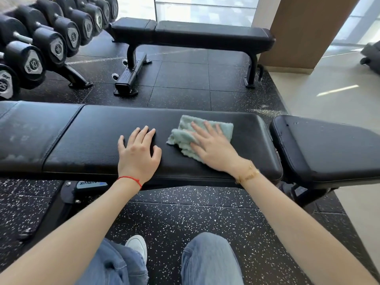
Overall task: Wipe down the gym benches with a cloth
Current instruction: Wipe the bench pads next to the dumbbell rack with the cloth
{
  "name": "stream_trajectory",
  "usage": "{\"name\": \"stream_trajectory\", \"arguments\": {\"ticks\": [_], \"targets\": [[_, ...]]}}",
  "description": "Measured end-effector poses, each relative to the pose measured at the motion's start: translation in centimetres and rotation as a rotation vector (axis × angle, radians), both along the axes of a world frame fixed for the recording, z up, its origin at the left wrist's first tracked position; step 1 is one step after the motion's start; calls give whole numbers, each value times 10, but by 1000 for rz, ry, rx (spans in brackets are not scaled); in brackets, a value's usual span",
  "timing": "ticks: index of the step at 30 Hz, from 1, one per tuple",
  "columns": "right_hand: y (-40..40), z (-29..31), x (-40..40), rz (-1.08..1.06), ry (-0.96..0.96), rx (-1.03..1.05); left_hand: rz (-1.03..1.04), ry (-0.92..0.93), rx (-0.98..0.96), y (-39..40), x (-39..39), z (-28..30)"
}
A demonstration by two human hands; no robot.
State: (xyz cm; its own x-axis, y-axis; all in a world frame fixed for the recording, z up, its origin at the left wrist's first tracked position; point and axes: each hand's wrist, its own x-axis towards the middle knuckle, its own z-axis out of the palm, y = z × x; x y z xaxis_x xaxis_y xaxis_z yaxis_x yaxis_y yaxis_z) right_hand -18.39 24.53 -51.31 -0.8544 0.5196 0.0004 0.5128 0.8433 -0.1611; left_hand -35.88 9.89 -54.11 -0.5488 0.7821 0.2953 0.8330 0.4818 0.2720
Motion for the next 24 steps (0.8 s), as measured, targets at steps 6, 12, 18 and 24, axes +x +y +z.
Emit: {"name": "stream_trajectory", "arguments": {"ticks": [6,12,18,24], "targets": [[1,-3,91,-68,80,-34,-6,3,-4,0,1,-1],[83,3,23,-335,-62,-4,7,0,13,1,1,0],[14,-1,-16,-49,-22,13,7,-6,6,0,2,2],[-8,-3,83,-30,85,-9,-8,-5,7,-2,1,1]]}}
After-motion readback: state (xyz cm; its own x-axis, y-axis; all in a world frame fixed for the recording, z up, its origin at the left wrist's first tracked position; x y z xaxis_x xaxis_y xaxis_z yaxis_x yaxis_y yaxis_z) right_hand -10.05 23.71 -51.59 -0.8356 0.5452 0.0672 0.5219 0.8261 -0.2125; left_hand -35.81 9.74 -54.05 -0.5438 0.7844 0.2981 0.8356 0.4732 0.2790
